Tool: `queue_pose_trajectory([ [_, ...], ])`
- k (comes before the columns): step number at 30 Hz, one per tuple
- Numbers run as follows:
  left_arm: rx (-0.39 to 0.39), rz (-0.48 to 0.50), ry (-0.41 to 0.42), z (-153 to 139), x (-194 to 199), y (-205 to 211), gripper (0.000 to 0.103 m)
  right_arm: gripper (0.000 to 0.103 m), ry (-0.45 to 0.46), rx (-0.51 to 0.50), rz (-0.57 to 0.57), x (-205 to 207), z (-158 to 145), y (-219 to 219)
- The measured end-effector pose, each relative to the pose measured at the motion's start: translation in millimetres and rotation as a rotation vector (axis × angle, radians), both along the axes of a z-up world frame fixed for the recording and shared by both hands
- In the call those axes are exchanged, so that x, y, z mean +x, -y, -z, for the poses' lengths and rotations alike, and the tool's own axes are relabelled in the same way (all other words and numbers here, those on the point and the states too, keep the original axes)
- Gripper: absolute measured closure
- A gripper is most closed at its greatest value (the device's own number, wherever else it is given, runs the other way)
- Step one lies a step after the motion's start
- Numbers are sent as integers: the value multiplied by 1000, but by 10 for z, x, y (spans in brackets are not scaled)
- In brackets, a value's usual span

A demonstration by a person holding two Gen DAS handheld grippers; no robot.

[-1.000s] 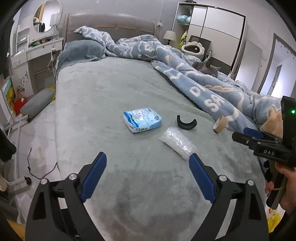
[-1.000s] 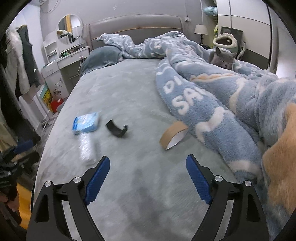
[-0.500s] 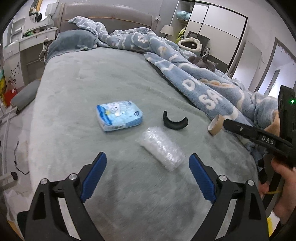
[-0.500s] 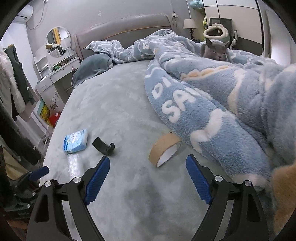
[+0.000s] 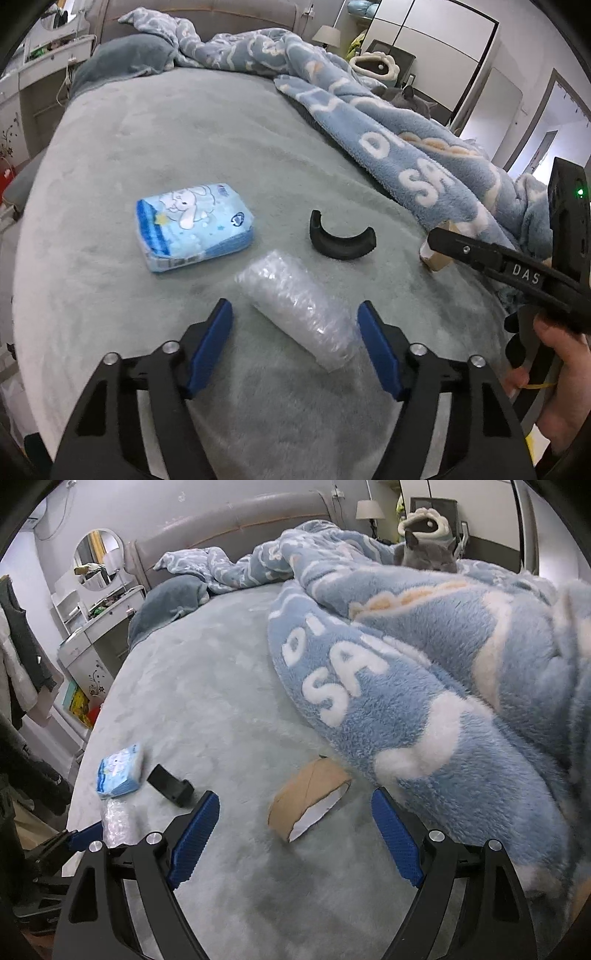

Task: Collect trash
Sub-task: 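Grasp the second brown tape roll with the right tool while the left tool grasps the bubble-wrap bag, then carry the bubble-wrap bag over the bin with the left tool while the right tool carries the tape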

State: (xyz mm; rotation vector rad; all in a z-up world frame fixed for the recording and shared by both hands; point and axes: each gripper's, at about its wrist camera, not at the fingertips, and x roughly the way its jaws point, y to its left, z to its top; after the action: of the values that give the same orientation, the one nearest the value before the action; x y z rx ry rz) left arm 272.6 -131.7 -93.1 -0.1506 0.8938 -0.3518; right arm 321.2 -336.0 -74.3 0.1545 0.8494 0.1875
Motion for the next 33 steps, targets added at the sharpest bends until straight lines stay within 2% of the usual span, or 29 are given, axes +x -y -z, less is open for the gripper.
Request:
queue_pose_trajectory([
  [2,-3,4,-11,19,34,-9,36,21,-9,-8,-2,38,33,-1],
  [3,-6,5,-14,25,52,-12,37,27,-17,-11,-4,65,53,1],
  [6,-19,4,-19,39,109,-31,44,35,-28,-16,-2,101,95,2],
  [12,-47,3,-22,32,120,-68,48,56,-34,-47,-4,92,127,-13],
  [14,-40,10,-17,11,101,-59,55,57,-28,-57,-6,71,117,-21],
  [19,-12,24,-5,-13,28,-28,56,61,-25,-57,-6,29,98,5],
  [33,-20,6,7,-154,-286,-107,57,61,-1,-40,-10,-274,-57,-2],
])
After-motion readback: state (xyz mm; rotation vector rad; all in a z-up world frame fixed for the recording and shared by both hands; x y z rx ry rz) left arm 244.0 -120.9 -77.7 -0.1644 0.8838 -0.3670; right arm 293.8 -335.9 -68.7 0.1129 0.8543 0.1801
